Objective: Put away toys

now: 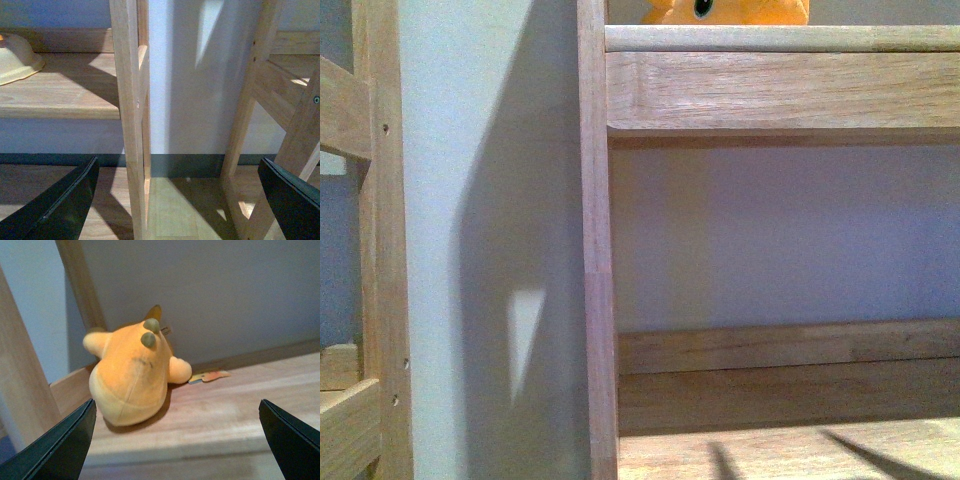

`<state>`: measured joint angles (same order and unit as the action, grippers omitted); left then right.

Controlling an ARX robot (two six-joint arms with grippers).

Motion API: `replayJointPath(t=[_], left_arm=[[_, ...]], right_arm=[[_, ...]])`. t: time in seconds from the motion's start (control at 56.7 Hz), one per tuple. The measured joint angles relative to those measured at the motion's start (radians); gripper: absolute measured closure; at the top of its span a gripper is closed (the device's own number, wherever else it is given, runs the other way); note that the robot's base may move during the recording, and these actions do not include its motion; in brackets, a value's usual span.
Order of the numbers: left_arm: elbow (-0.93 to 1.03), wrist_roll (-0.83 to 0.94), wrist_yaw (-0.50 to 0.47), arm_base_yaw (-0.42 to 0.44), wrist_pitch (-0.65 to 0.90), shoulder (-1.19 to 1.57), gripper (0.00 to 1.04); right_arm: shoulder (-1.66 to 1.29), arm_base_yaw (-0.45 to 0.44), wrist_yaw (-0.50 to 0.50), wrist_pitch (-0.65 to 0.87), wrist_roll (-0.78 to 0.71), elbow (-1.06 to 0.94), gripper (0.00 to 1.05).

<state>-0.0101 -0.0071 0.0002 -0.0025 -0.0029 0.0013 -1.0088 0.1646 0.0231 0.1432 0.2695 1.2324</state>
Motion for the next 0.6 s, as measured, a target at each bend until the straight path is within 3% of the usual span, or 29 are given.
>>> replayJointPath(t=[0.212, 0.353, 0.6], left_arm=[[0.0, 0.0, 0.0, 0.0, 0.0, 0.0, 0.06], [0.0, 0.0, 0.0, 0.0, 0.0, 0.0, 0.06], [0.0, 0.0, 0.0, 0.0, 0.0, 0.0, 0.06]], right_arm=[[0.278, -0.012, -0.016, -0.036, 0.002, -0.273, 0.07], [0.512, 0.057, 0.082, -0.04, -0.026, -0.518, 0.07], [0.657, 0.068, 0.161, 0.035, -0.037, -0.755, 0.07]])
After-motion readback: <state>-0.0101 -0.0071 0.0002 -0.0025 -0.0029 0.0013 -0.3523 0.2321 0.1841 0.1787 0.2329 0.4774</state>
